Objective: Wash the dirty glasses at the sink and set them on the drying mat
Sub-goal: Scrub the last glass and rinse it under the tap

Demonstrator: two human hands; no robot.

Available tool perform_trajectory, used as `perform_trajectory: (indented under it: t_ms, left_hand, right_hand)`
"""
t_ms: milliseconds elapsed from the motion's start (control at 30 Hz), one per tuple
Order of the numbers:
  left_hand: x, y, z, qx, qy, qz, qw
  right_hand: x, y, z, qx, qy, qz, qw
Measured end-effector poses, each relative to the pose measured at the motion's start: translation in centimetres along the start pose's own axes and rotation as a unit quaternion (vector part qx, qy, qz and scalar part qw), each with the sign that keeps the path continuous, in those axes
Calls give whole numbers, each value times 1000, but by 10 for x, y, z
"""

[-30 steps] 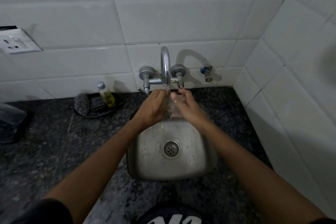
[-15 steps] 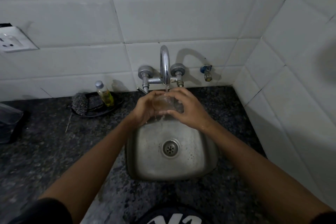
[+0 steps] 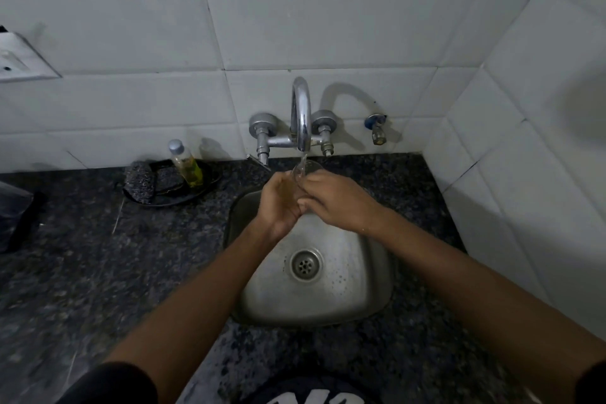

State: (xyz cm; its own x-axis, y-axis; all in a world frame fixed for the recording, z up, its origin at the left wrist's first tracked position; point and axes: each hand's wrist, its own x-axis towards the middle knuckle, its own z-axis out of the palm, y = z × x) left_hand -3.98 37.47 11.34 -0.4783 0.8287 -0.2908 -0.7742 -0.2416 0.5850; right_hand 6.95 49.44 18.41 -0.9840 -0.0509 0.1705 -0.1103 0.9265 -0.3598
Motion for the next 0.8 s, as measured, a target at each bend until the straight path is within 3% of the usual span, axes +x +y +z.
perform_trajectory:
  t_ms: [100, 233, 367, 467, 567, 667, 800]
  left_hand:
    - [5, 0, -6, -24, 8, -8, 1000]
    - [13, 9, -9, 48, 52, -61, 996]
    - [12, 8, 6, -7, 62, -13, 998]
    - [10, -3, 7, -72, 49, -31, 996]
    - [15, -1, -1, -13, 33, -75, 997]
    - [20, 3, -9, 6, 73, -96, 993]
    - [23, -14, 5, -140, 91, -9, 986]
  right_hand:
    - [16, 2, -17, -25, -97, -11, 995]
    - [28, 8, -30, -101, -193, -70, 973]
    - [35, 2, -33, -139, -194, -105, 965]
    - [44, -4, -39, -136, -229, -97, 959]
    - [47, -1, -43, -168, -285, -118, 936]
    - [46, 7, -33, -268, -267, -193, 905]
    - [47, -7, -18, -244, -231, -59, 940]
